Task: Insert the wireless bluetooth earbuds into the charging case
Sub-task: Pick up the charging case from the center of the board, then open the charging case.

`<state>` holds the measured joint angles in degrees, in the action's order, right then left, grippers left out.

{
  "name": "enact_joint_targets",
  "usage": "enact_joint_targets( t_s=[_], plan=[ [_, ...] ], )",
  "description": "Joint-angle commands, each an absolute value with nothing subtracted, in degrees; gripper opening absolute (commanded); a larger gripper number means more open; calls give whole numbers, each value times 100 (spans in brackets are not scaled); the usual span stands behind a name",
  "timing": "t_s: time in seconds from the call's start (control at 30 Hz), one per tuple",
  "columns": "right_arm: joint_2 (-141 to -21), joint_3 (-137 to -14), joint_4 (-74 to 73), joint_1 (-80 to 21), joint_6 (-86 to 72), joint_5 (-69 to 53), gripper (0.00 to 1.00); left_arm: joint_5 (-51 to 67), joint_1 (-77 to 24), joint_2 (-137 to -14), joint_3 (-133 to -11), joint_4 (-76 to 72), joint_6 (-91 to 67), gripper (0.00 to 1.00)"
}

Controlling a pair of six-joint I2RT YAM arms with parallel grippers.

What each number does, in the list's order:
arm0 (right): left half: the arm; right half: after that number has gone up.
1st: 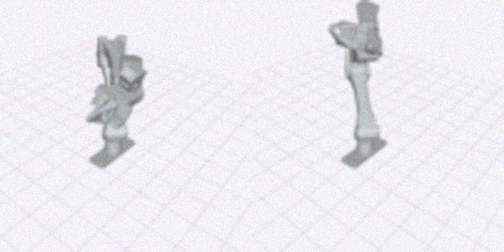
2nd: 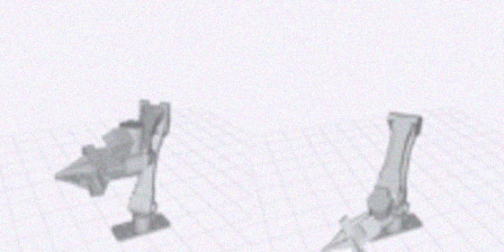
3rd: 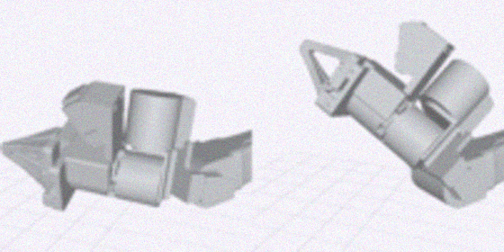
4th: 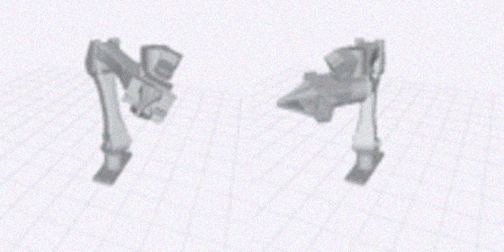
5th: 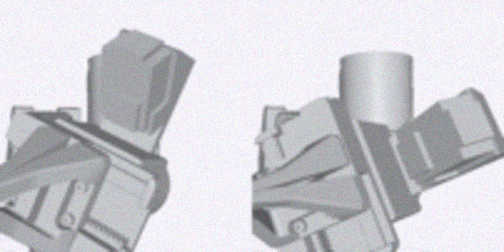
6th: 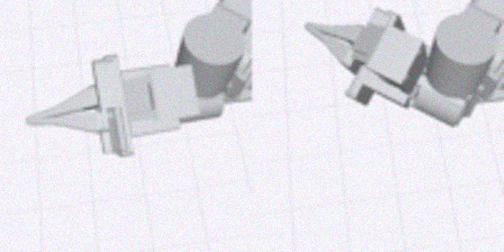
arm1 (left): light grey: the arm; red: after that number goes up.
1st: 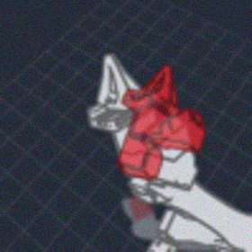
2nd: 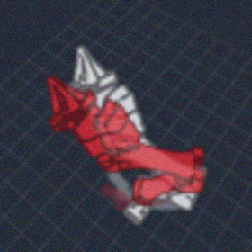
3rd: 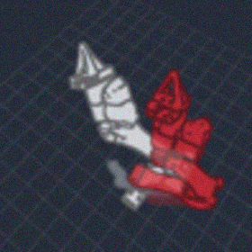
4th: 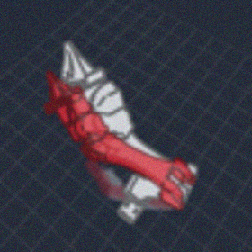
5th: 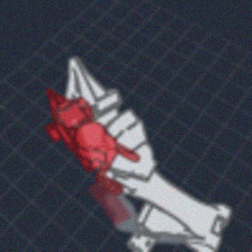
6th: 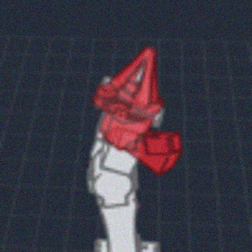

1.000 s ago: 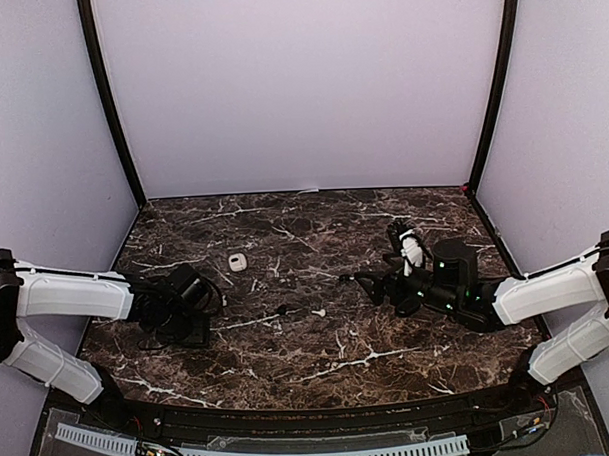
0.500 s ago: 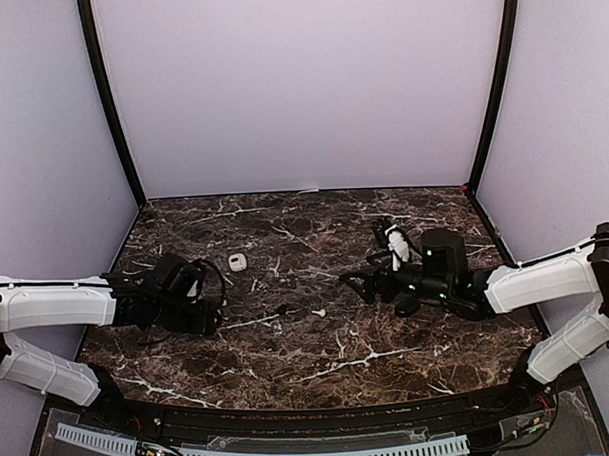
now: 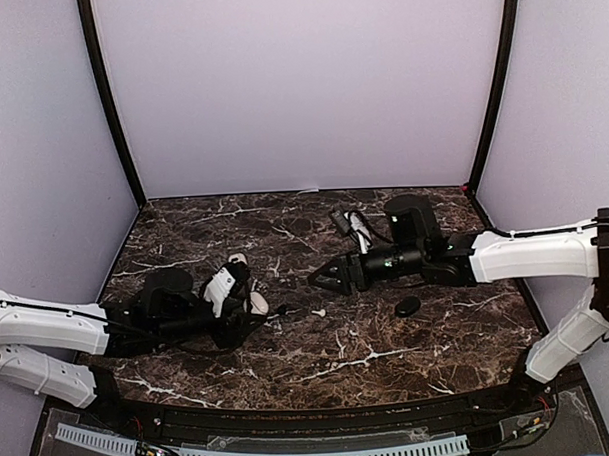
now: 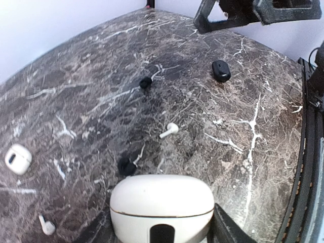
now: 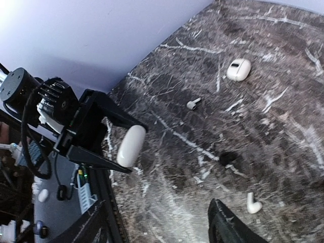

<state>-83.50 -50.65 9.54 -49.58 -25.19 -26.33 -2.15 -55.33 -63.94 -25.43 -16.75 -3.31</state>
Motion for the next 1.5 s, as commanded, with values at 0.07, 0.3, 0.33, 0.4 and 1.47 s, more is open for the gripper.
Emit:
enact_joint_targets(
  t_s=[0.07,0.3,0.33,0.4,1.47],
  plan=[
    [-9094,-5747,234,-5407,-3037,-2838,57,-31,-5650,-6923,-2248,-3425,1226,37],
    [-9675,-6016,428,-5648,-3258,-2870,56,306,-5687,-7313,-1821,-4772,2057,37],
    [-9761,-6069,452,-5682,-3302,-2857,55,379,-5687,-7373,-1770,-4920,2168,37],
    [-9910,-6234,393,-5738,-3347,-2864,54,419,-5703,-7491,-1828,-4892,2319,37],
    [-9571,-5542,681,-5542,-3466,-2700,53,541,-5757,-7779,-1582,-5575,2421,34]
  ],
)
